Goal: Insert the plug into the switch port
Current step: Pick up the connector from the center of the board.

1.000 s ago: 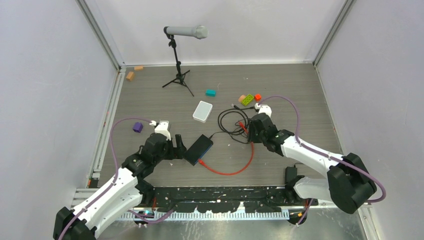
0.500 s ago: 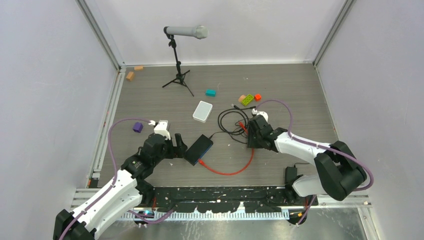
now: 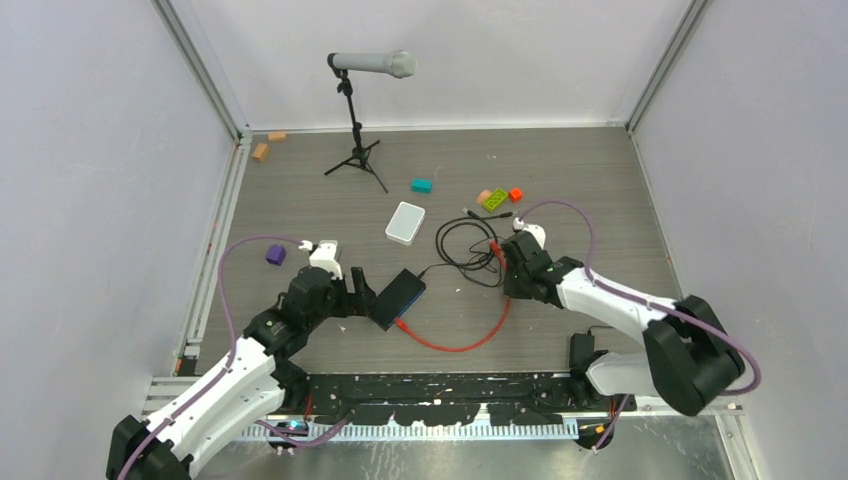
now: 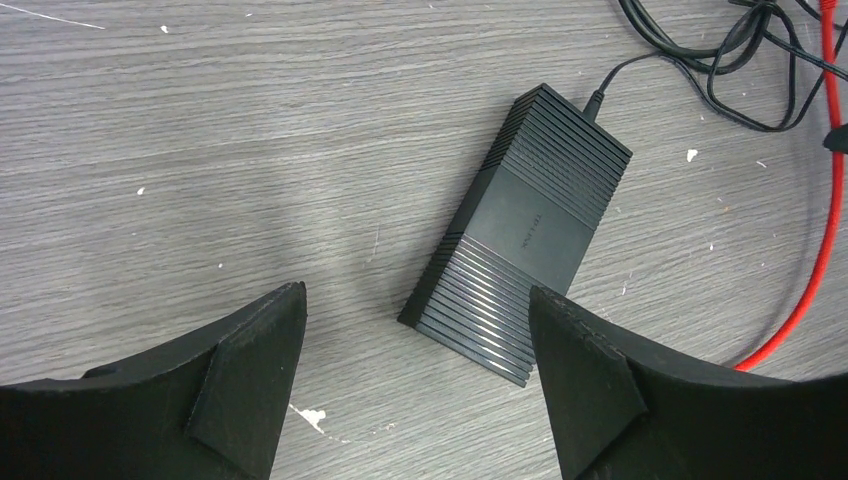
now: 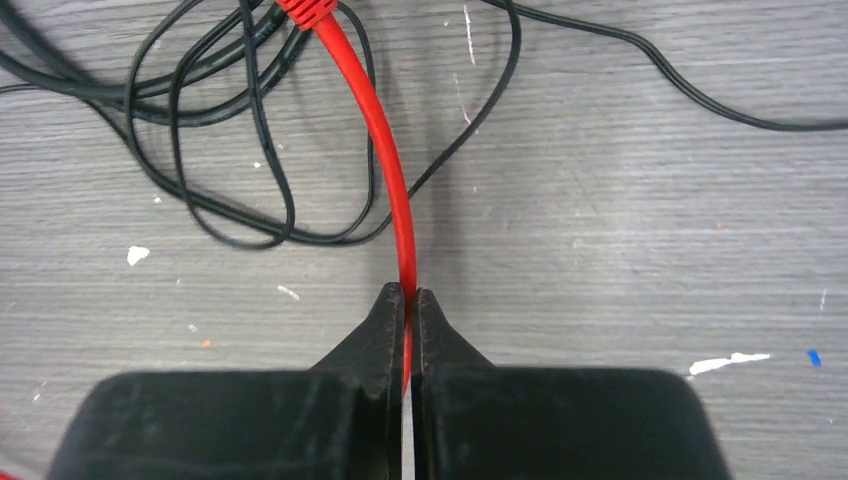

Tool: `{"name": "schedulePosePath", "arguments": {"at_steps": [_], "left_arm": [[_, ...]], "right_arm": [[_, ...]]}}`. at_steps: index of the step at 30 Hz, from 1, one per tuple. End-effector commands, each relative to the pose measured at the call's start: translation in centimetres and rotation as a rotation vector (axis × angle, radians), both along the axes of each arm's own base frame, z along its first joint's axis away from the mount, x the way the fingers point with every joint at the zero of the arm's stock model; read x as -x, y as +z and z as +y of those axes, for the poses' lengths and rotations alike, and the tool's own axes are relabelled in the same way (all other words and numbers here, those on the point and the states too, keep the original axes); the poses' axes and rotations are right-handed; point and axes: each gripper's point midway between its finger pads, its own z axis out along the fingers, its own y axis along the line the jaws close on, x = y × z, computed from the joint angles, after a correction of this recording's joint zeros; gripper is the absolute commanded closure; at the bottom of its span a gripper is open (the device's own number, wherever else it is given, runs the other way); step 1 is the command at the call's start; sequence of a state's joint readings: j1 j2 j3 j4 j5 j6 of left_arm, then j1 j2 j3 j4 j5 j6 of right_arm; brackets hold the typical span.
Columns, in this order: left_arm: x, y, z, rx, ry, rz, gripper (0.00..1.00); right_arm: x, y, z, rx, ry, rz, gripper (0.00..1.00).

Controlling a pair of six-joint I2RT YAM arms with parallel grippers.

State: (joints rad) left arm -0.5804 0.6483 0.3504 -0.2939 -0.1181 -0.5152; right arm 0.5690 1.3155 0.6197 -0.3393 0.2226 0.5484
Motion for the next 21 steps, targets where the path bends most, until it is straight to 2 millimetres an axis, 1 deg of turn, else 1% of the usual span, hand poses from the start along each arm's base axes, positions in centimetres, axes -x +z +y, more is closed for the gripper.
{"name": "schedulePosePath", "arguments": {"at_steps": [1,6,9,11,13,15,17,21], "left_arm": [[-0.7,0.9,-0.6,0.024,-0.014,-0.043,0.18],[-0.7,1.0,-0.9,0.028,-0.032,-0.04,0.18],[-0.7,1.3,-1.3,0.037,-0.05,-0.043,0.18],[-0.6,2.0,-1.9,0.065,-0.079,-0.049,0.18],[-0.4,3.3,-3.1,0.121,-0.125,-0.066,0.18],[-0.4,5.4,-4.5,0.188,-0.18,-0.106,0.18],[-0.4,7.9,-5.7,0.257,-0.226,-0.162,0.17],[-0.7,12.1,-7.3,0.352,-0.292,-0.266,0.15]], "right_arm": [[1.4,1.9,-0.3,-0.082,-0.071,-0.017,0.99],[3.7,2.5,-0.8,-0.148,-0.108,0.001,0.99],[4.4,3.4,-0.6,-0.203,-0.111,-0.018,0.99],[4.8,4.0,-0.6,-0.223,-0.108,-0.024,1.0],[4.9,5.0,-0.3,-0.254,-0.09,-0.048,1.0],[4.7,6.1,0.4,-0.307,-0.058,-0.097,1.0],[4.4,7.5,1.5,-0.383,-0.005,-0.159,1.0],[4.1,10.7,4.5,-0.542,0.13,-0.267,0.99]]}}
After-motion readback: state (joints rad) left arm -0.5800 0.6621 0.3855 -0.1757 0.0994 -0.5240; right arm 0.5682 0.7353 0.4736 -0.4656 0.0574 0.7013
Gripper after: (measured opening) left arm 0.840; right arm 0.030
